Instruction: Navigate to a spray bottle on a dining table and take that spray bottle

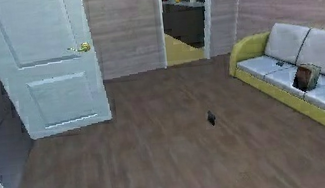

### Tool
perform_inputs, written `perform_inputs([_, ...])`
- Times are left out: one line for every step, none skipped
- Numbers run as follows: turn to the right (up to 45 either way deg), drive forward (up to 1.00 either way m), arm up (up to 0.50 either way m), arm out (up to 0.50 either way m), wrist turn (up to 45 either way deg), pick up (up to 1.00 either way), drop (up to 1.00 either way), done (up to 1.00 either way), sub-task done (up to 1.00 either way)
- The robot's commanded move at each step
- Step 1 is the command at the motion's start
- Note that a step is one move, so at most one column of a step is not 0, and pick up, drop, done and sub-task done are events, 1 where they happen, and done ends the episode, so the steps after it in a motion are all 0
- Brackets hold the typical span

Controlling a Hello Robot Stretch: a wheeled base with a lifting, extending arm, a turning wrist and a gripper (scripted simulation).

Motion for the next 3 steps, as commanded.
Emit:
perform_inputs([0.0, 1.00, 0.00, 0.00, 0.0, 0.00, 0.00, 0.00, 0.00])
perform_inputs([3.0, 0.00, 0.00, 0.00, 0.0, 0.00, 0.00, 0.00, 0.00])
perform_inputs([0.0, 0.95, 0.00, 0.00, 0.0, 0.00, 0.00, 0.00, 0.00])
